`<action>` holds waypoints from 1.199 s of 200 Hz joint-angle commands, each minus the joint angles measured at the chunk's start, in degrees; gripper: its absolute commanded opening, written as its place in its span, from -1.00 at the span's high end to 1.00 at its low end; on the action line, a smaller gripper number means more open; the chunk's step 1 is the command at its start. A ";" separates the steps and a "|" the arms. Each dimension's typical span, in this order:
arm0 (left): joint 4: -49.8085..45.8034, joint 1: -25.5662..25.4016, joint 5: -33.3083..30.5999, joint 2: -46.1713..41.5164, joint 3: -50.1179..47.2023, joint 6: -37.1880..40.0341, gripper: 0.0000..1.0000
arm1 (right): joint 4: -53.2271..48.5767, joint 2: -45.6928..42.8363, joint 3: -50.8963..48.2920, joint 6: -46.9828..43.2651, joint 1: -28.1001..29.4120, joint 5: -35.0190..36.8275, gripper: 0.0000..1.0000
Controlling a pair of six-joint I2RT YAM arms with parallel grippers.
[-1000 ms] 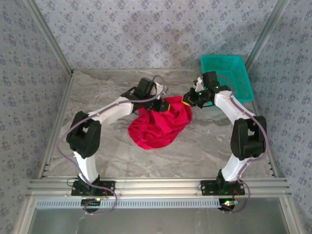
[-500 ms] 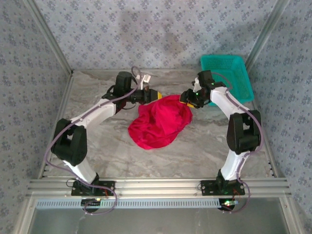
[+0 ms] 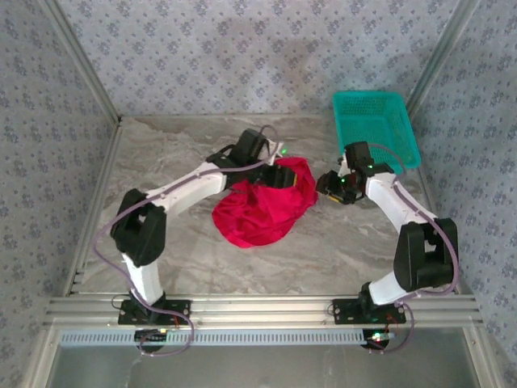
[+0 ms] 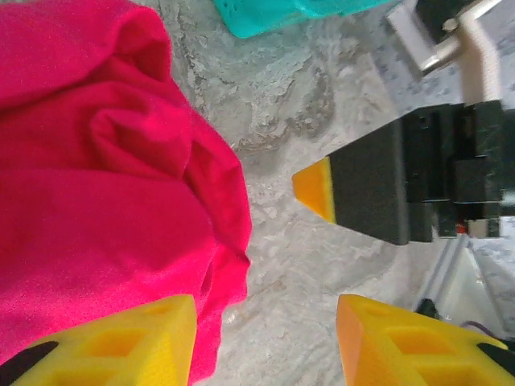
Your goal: Fold the inside-out t-shirt
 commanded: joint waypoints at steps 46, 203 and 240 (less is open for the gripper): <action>-29.35 -5.14 -21.68 19.34 24.16 7.47 0.04 | 2.90 -3.01 -1.08 0.93 -2.43 -0.47 -0.05; -4.62 7.64 -11.68 -9.18 -8.51 -5.60 1.00 | 13.15 11.30 -2.20 7.56 8.82 0.17 1.00; 5.89 7.85 -5.76 -8.57 -17.24 -9.97 1.00 | 12.92 6.31 -8.53 7.57 12.91 -0.12 0.98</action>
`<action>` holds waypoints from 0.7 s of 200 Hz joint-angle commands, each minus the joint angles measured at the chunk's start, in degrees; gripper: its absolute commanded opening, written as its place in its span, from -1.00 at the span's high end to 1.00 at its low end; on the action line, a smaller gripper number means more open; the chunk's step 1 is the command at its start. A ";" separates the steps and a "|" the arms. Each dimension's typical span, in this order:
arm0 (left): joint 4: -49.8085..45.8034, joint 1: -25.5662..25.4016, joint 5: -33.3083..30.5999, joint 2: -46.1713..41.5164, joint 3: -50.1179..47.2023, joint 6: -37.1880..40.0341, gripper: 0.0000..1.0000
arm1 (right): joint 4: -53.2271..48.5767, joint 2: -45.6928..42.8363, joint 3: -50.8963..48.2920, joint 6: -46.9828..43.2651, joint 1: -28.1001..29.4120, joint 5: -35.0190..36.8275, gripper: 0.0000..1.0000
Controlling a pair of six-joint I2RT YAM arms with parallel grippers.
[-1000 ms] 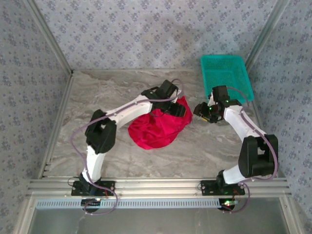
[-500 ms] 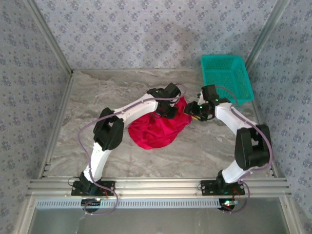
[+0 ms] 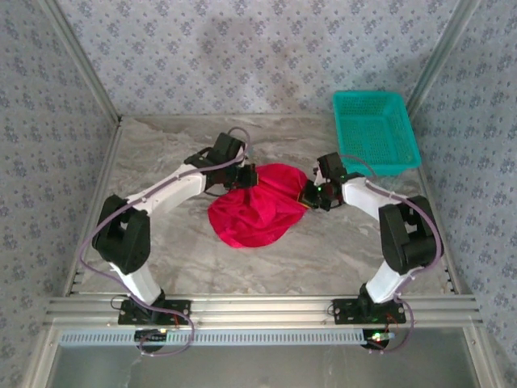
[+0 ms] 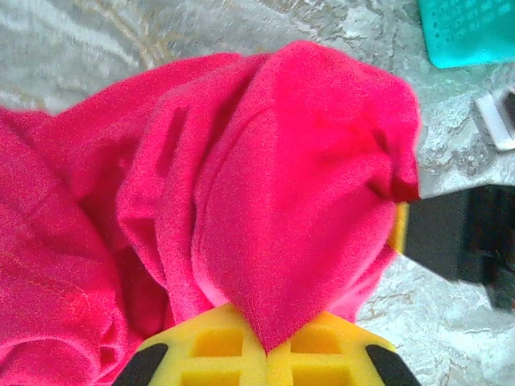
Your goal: Fold the inside-out t-shirt
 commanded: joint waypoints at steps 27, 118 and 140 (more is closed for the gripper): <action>11.53 -0.52 5.64 0.82 -5.34 -5.07 1.00 | -8.59 -5.93 1.17 -5.16 6.43 10.77 0.54; 10.82 -1.73 5.54 0.49 -4.21 -4.12 1.00 | -10.04 -1.87 12.13 -10.58 12.68 18.21 -0.01; 10.12 -1.72 5.28 -0.12 -4.15 -3.94 1.00 | -10.18 2.39 15.65 -11.78 12.90 18.03 -0.04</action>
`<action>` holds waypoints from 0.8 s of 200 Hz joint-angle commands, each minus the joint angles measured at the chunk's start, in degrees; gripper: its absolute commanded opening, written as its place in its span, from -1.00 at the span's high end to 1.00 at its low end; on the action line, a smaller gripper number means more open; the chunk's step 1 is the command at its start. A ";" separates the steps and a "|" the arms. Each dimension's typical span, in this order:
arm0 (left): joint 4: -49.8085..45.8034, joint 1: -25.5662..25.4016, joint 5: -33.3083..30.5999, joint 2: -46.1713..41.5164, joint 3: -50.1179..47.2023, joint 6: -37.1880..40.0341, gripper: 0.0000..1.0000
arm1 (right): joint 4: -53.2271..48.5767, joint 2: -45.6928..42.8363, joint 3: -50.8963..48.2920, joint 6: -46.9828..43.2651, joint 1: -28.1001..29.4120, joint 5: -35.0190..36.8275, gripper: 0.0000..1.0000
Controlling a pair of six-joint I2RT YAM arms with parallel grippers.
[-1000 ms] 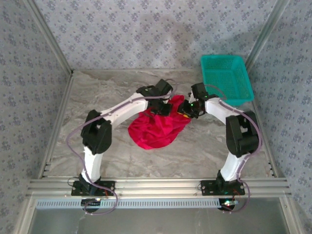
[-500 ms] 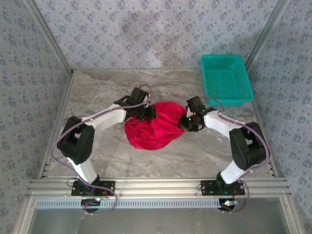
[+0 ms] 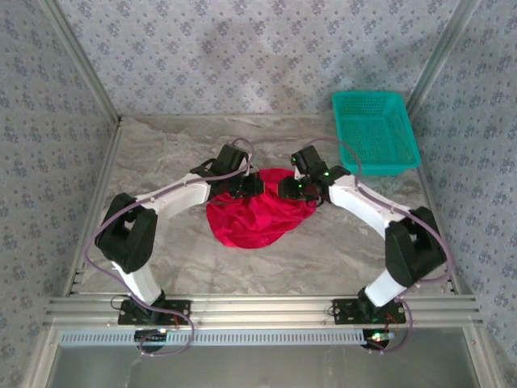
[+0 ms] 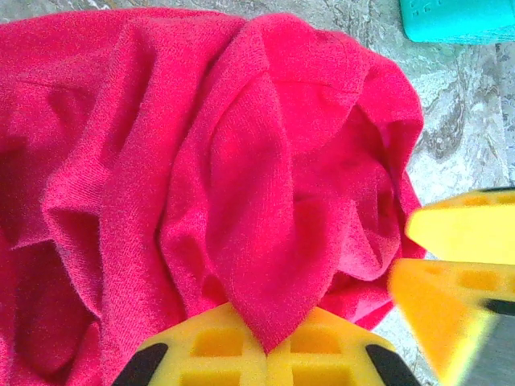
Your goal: Fold the inside-out t-shirt
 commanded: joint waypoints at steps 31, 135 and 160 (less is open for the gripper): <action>-0.76 -0.35 -0.12 -2.14 1.51 0.78 1.00 | -4.76 7.85 7.20 -3.51 0.48 3.27 0.22; 6.11 -0.23 6.90 -2.15 3.02 1.34 1.00 | -9.79 5.88 21.09 -6.80 -6.07 6.01 1.00; 9.37 -0.18 8.88 -0.14 2.50 -0.38 1.00 | -5.17 13.24 25.34 -5.41 -9.12 0.57 0.67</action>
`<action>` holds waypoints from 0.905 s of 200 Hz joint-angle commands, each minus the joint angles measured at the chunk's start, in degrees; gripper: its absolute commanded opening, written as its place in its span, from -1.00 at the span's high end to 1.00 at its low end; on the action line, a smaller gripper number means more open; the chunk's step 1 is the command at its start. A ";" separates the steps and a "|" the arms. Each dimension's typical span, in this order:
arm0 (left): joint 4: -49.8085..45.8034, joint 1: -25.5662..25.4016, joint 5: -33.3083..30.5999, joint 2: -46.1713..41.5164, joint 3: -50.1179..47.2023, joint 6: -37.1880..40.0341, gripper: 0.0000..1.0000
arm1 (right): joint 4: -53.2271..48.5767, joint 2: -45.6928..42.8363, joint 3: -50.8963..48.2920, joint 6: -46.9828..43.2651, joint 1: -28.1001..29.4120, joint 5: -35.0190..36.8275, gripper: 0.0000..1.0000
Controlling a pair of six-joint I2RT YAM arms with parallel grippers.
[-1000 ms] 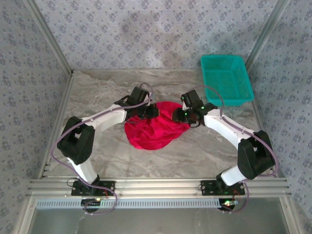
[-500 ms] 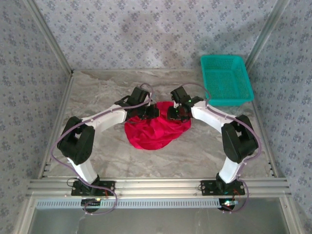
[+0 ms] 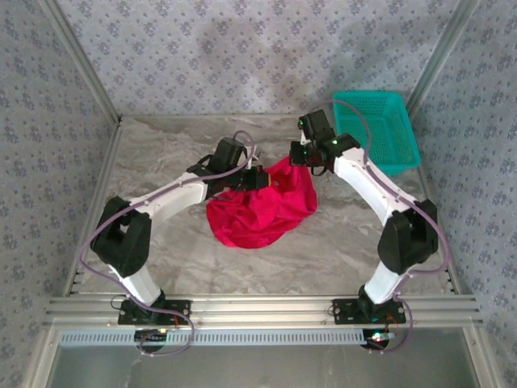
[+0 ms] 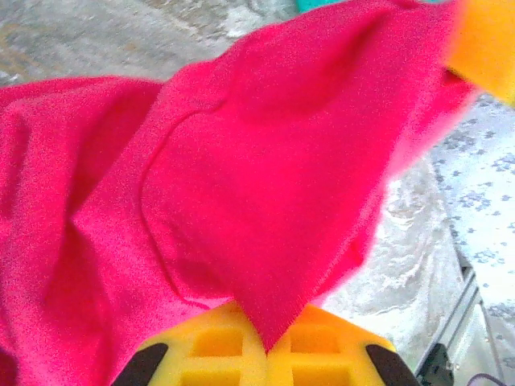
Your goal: Fold the inside-out t-shirt
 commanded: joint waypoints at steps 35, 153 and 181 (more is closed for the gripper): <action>9.34 0.83 6.67 3.97 -0.61 -5.45 1.00 | -5.83 13.73 12.83 1.51 -4.24 -6.33 0.30; 12.30 2.55 8.68 3.32 -3.47 -7.66 1.00 | 11.22 1.94 -11.84 11.24 0.58 -11.11 0.27; 12.12 2.58 8.27 2.44 -4.17 -7.51 1.00 | 10.46 6.68 -8.92 10.99 0.25 -10.27 0.21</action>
